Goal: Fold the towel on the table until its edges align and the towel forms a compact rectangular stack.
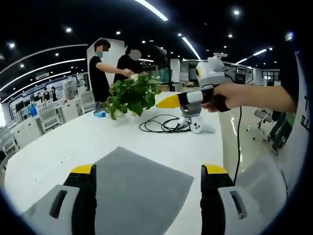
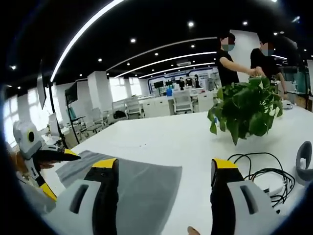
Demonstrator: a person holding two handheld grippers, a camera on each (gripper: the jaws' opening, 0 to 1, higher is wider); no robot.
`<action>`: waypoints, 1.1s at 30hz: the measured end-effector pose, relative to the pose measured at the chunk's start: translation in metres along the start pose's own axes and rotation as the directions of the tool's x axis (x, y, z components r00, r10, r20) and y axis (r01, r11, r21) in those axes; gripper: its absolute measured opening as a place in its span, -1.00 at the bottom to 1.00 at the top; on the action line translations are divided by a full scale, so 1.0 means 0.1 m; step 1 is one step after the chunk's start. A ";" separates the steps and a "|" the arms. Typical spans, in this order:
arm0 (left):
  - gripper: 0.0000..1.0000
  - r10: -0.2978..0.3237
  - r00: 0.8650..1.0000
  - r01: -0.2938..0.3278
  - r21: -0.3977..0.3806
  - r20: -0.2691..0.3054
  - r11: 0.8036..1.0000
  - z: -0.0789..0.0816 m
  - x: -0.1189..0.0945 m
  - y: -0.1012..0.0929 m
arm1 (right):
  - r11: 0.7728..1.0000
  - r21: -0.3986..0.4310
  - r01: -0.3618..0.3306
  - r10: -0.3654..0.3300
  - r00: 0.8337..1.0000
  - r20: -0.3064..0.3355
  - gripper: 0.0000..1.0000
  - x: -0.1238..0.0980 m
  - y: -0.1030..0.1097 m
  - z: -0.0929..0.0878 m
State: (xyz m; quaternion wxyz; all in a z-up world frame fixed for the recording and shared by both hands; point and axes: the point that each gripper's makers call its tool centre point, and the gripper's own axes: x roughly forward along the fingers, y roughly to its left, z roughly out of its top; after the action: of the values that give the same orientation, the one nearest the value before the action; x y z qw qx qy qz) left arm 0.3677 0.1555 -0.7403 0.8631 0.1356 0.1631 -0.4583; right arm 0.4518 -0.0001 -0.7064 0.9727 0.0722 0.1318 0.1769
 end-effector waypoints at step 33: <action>-0.32 -0.317 0.928 0.336 0.068 -0.197 0.939 -0.94 1.10 -1.12 | 0.999 -0.005 -0.040 0.039 0.985 -0.166 0.30 1.12 -0.27 -0.71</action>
State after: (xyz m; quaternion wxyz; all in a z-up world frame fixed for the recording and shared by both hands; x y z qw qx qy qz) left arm 0.3170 0.0481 -0.8796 0.7480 0.1915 0.2389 -0.5889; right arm 0.5418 0.0218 -0.8051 0.9549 0.0556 0.2102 0.2022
